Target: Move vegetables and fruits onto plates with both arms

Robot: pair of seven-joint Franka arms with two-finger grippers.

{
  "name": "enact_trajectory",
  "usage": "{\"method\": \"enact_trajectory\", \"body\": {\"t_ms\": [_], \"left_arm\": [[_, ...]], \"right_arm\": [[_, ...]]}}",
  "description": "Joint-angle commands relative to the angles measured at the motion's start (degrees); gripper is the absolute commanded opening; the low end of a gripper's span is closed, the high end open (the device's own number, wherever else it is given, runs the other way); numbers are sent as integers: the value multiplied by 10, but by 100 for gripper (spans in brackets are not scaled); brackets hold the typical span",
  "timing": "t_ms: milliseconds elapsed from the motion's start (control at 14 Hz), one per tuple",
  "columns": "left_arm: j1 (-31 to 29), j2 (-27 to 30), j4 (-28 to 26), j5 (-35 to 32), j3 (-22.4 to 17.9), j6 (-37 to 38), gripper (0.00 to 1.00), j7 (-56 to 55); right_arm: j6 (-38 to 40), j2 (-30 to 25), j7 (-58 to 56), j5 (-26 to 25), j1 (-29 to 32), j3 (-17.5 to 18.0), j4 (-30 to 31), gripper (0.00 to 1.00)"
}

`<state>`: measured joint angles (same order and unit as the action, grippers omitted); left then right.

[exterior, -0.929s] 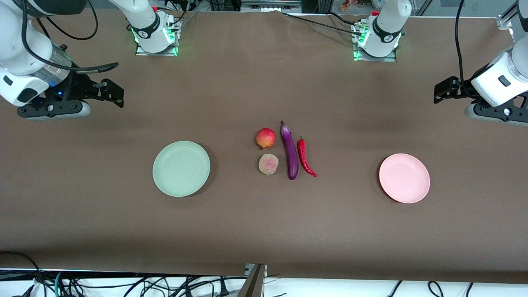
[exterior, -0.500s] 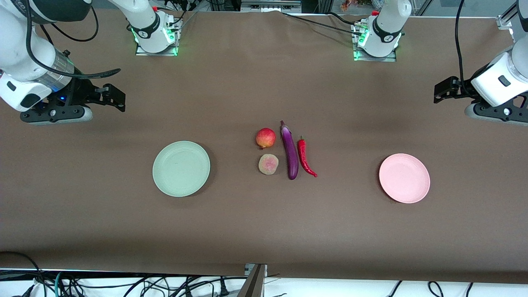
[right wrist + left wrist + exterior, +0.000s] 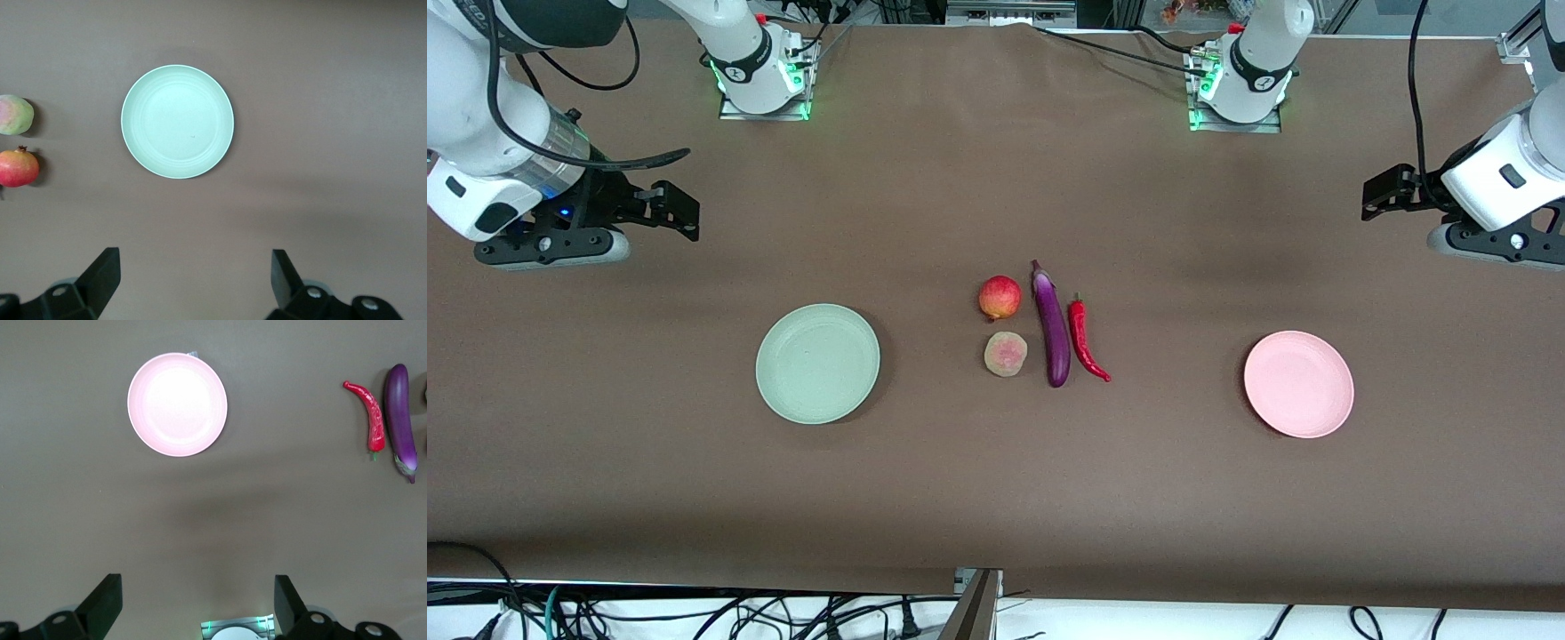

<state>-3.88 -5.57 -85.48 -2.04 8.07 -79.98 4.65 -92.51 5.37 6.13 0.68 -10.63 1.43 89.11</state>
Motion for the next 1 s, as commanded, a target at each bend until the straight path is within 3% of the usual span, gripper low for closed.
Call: {"method": "enact_trajectory", "body": {"t_ms": [0,214,643,786,929], "left_arm": [[1,-10,16,7,0,17,100,-2],[4,-12,17,8,4,49,100,-1],[4,-15,9,10,14,75,100,-3],[1,-20,-12,82,17,74,100,-10],[10,-31,-13,91,22,64,100,-55]], "right_arm": [[14,-6,-10,6,0,2,-7,100],[57,-11,-3,6,0,2,-9,100],[52,-12,-3,9,1,-2,-19,100],[58,-13,-3,8,1,-2,-19,100],[57,-13,-3,9,2,-3,-19,100]]}}
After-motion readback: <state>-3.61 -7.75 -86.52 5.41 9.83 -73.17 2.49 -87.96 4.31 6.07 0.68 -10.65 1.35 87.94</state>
